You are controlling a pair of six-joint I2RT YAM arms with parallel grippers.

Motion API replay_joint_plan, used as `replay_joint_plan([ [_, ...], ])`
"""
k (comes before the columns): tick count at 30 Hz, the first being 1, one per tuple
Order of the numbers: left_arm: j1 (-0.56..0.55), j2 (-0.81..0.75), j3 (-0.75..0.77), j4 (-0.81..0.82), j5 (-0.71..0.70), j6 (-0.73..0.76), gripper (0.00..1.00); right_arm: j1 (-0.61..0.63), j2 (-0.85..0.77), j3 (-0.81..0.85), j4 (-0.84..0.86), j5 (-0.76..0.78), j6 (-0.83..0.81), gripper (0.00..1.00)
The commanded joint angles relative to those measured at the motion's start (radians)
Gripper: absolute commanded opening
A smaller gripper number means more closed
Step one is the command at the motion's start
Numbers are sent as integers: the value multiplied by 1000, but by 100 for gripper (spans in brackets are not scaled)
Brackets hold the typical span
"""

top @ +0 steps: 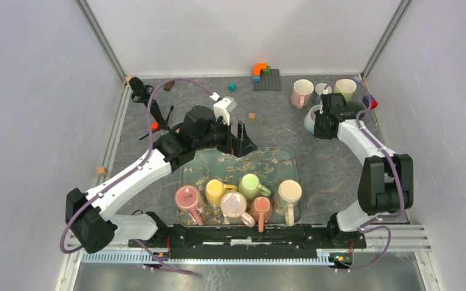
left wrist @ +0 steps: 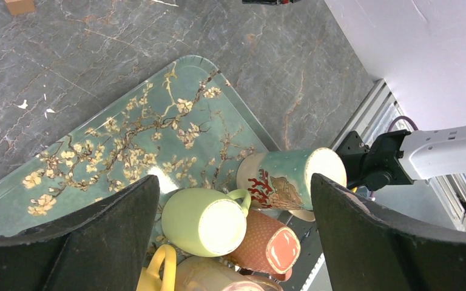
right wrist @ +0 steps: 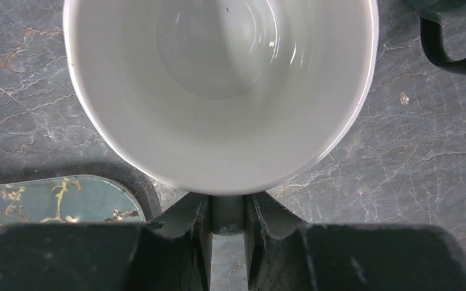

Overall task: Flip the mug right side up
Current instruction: Place the cup at the center of the board.

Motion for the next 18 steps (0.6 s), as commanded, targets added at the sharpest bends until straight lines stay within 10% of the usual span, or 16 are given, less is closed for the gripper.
replay_joint_plan([
  [1,-5,-31,1,4,0,44,100,-4,36,119,51,49,-17,0],
  [18,-5,-33,-4,-6,-10,56,100,-11,241,322,-48,79,-49,0],
])
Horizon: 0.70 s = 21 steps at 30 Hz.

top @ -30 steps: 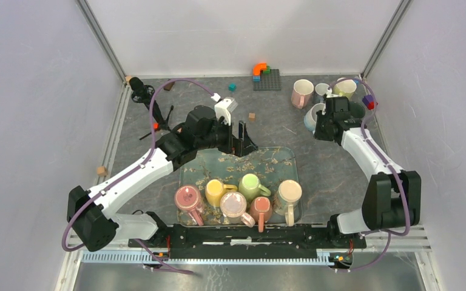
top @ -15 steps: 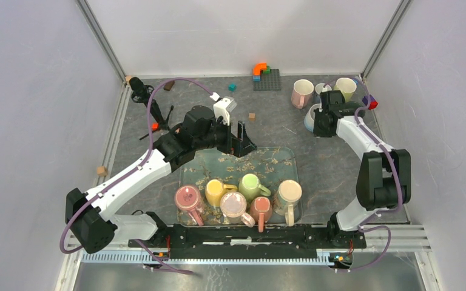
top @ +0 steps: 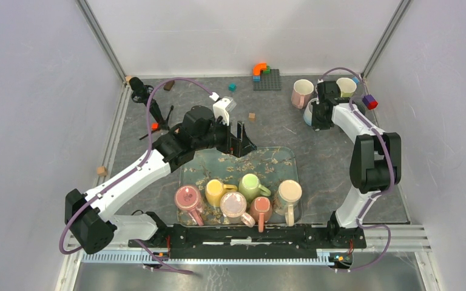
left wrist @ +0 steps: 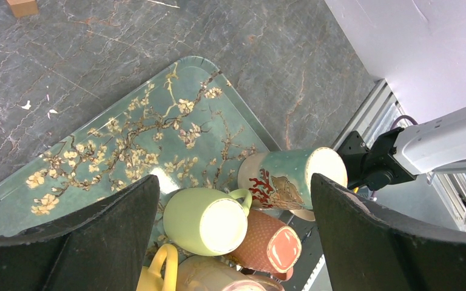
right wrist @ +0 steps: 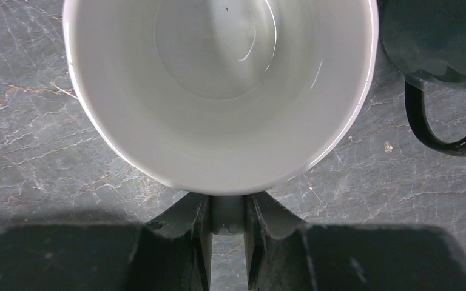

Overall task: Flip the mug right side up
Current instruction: Place the cup at the center of the board.

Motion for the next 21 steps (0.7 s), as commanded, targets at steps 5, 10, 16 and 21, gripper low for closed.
replay_joint_plan([
  [5,-5,-22,-3,-3,-4,46,100,-11,42,106,16,26,-22,4],
  [10,-4,-18,-5,-3,-5,45,100,-12,64,123,16,25,-26,15],
  [16,-4,-15,-6,-4,-3,44,100,-11,93,148,7,23,-28,22],
  [21,-5,-10,-8,-3,0,43,100,-12,106,159,-1,22,-30,29],
])
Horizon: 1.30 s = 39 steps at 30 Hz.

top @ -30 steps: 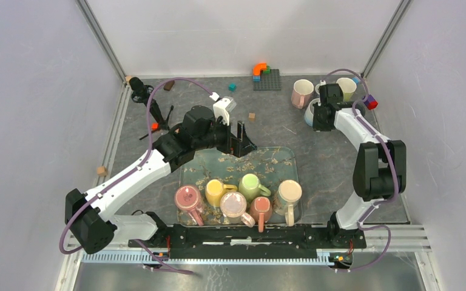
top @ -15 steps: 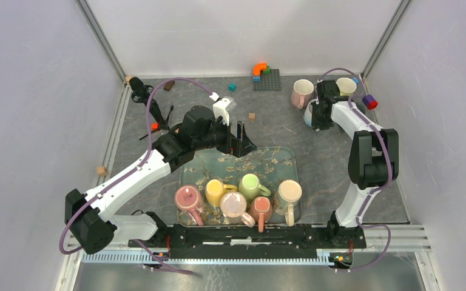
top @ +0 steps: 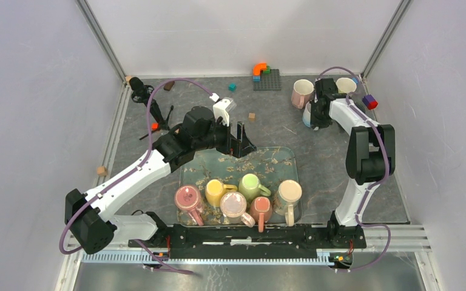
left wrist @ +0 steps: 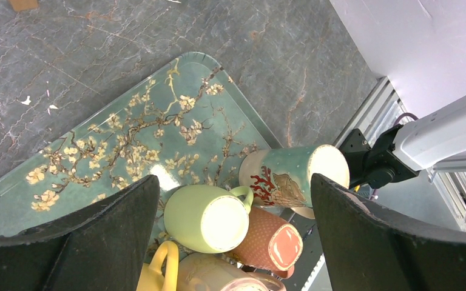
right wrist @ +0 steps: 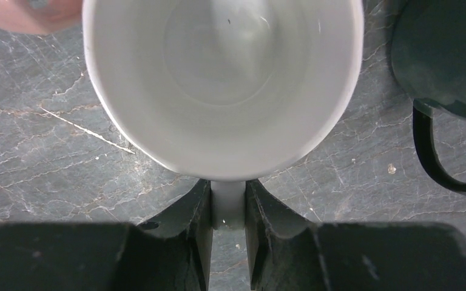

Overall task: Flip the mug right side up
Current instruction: Place the cup at the center of the board.

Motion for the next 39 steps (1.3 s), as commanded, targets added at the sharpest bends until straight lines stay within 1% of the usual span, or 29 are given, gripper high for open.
replay_joint_plan([
  [1,-5,-9,-4,5,1,41,100,-5,-8,68,36,21,-12,31],
  [7,-5,-5,-4,6,9,39,100,-5,-8,75,30,19,-12,38],
  [12,-5,-3,-7,9,12,38,100,-5,-38,54,31,19,-10,44],
  [16,-5,-6,-13,15,16,33,100,-4,-86,16,36,27,-10,53],
  [20,-4,-7,-17,20,18,31,100,-5,-155,-32,44,28,-5,65],
  [25,-6,-4,-22,26,32,25,100,-4,-249,-102,45,3,-4,75],
  [30,-10,13,-23,28,44,16,100,6,-380,-199,70,-31,-7,85],
  [35,-20,37,-17,28,53,-1,100,71,-520,-271,69,-43,-9,93],
  [36,-20,41,-15,27,56,-3,100,94,-546,-283,66,-39,-8,96],
  [39,-20,43,-20,24,56,-12,100,180,-630,-322,50,-29,6,98],
])
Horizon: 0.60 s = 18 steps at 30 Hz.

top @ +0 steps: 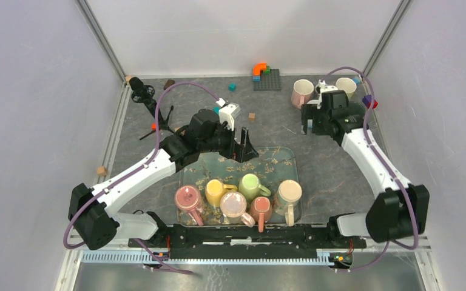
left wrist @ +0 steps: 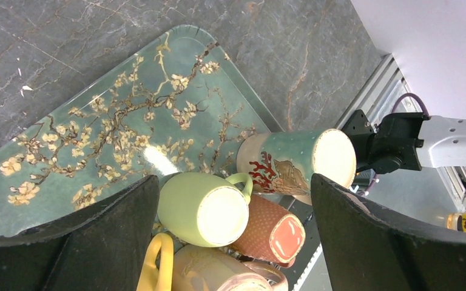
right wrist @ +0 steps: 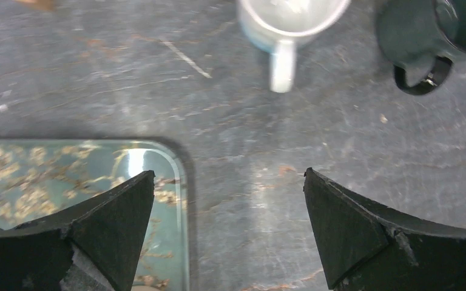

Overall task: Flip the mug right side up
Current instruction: Place the cup at the center of the board.

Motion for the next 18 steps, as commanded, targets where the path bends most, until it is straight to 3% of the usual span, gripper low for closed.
replay_joint_plan([
  [1,-4,3,-1,23,22,-13,100,119,-127,-46,8,1,24,98],
  [10,12,-19,25,-44,-50,3,100,297,-348,-109,-79,-42,117,98],
  [18,54,-46,33,-89,-101,12,100,566,-413,-91,-238,-23,238,98],
])
